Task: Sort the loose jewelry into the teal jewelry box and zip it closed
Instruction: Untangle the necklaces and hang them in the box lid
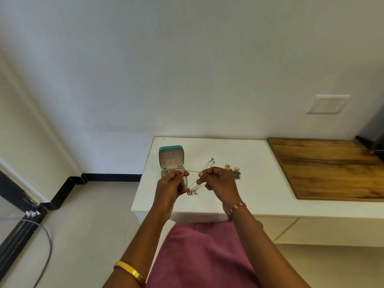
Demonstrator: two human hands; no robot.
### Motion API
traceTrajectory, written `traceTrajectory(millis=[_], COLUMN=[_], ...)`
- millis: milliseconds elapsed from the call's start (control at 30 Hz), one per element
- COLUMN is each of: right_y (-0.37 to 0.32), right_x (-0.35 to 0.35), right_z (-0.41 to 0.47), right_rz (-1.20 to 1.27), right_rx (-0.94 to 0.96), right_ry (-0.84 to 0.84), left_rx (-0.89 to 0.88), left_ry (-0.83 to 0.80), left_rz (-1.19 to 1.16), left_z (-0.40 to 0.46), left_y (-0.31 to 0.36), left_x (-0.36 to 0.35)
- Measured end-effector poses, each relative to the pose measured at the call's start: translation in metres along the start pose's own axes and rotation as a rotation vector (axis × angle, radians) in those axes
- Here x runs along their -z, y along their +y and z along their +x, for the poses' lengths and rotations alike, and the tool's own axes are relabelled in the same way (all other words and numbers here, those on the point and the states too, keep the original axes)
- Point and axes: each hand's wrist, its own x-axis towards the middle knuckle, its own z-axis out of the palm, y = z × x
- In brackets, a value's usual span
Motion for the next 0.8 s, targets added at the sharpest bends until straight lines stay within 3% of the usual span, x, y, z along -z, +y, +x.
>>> traceTrajectory(millis=[200,800], right_y=[0.008,0.069], right_x=[-0.017,-0.071], right_z=[0.04,0.175], right_rz=[-0.225,-0.683], right_rx=[0.12,0.293], right_ry=[0.088,0.142], left_rx=[0.014,0.066], left_ry=[0.112,0.39], left_rz=[0.102,0.221], left_z=[0.035,0.165], left_y=[-0.014,-0.057], left_x=[0.009,0.015])
